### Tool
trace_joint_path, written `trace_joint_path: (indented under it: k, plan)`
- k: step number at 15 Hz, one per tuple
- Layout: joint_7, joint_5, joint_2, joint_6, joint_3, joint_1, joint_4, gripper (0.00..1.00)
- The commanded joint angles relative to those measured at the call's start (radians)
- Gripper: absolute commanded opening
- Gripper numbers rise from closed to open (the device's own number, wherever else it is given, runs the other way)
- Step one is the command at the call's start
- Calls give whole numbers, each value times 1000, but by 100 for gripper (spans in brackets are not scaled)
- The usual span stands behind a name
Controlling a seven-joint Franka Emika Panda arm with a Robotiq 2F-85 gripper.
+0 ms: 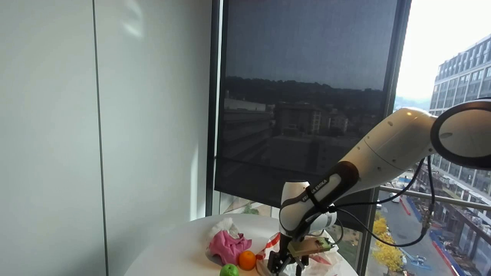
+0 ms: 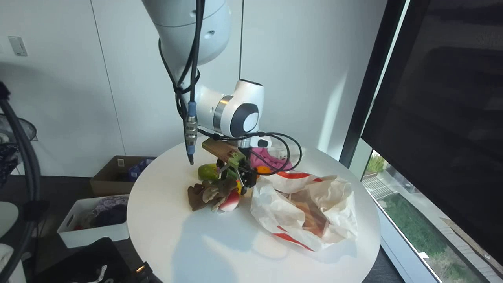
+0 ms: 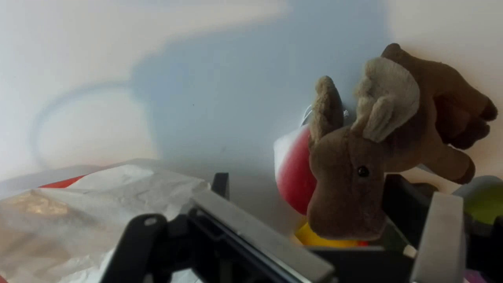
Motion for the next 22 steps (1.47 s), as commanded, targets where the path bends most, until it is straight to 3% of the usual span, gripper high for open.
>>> trace_joint_path:
  k: [1, 5, 10, 15, 22]
  plan:
    - [-16, 120, 51, -46, 31, 5, 105, 100]
    - [-26, 154, 74, -34, 37, 22, 115, 100]
    - [-67, 140, 83, 6, 49, 44, 37, 100]
    - [-250, 147, 52, 170, 117, 27, -67, 100]
    - [-303, 50, 48, 419, 106, 49, -184, 100]
